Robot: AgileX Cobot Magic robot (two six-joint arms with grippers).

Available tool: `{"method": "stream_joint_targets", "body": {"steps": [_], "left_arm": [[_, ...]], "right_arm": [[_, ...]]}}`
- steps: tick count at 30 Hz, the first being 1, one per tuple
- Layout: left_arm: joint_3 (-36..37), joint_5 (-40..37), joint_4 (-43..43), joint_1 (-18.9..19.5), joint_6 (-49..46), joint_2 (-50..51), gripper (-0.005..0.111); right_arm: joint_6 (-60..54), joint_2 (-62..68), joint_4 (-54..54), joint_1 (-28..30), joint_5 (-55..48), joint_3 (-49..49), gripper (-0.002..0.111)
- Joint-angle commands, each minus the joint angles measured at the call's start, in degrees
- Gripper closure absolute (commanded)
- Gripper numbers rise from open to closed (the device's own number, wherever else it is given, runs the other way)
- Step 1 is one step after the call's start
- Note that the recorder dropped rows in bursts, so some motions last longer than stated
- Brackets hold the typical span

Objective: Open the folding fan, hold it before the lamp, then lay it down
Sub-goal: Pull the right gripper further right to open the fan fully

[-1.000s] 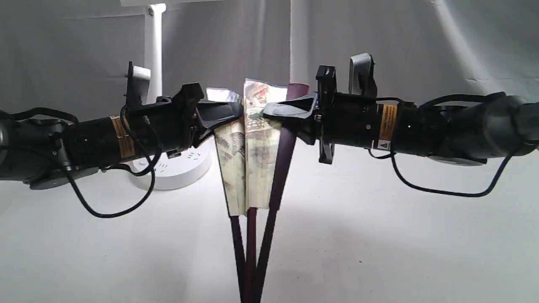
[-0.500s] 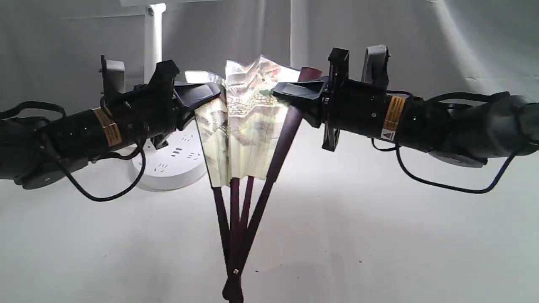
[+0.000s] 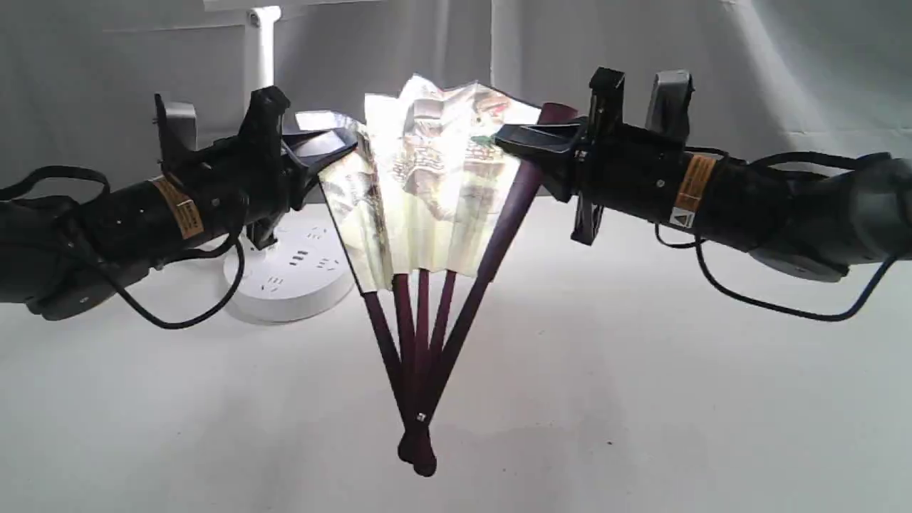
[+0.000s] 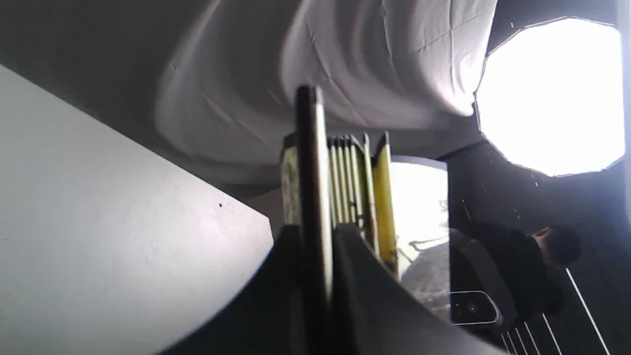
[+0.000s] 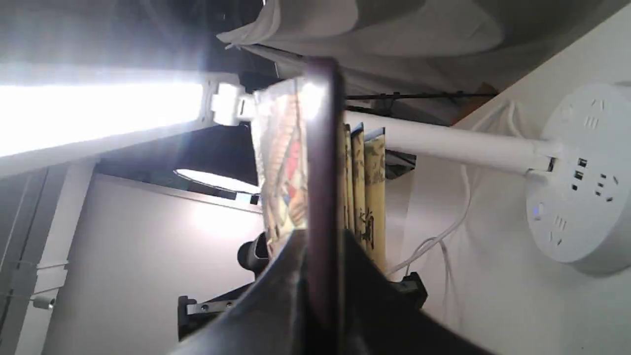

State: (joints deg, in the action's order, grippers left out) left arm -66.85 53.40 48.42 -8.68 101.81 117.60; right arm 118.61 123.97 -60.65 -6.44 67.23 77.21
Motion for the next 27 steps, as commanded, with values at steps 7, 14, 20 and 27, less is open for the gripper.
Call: {"method": "stream_joint_targets", "body": {"steps": [7,14,20,27], "left_arm": [[-0.12,-2.86,1.34,0.09,0.09,-0.14,0.107],[-0.12,-4.42,1.34,0.09,0.09,-0.14,0.107],[-0.01,-4.40,1.34,0.09,0.09,-0.14,0.107],[-0.01,-4.40,1.34,0.09,0.09,-0.14,0.107]], "right_arm": [[0.97,-0.45,4.57,3.32,-1.21,-0.04,0.108],[0.97,-0.45,4.57,5.52,-1.62,-0.04,0.108],[0.97,-0.45,4.35,7.27,-1.99,-0.04,0.108],[0.97,-0.45,4.35,9.31,-1.99,-0.04,0.108]]}}
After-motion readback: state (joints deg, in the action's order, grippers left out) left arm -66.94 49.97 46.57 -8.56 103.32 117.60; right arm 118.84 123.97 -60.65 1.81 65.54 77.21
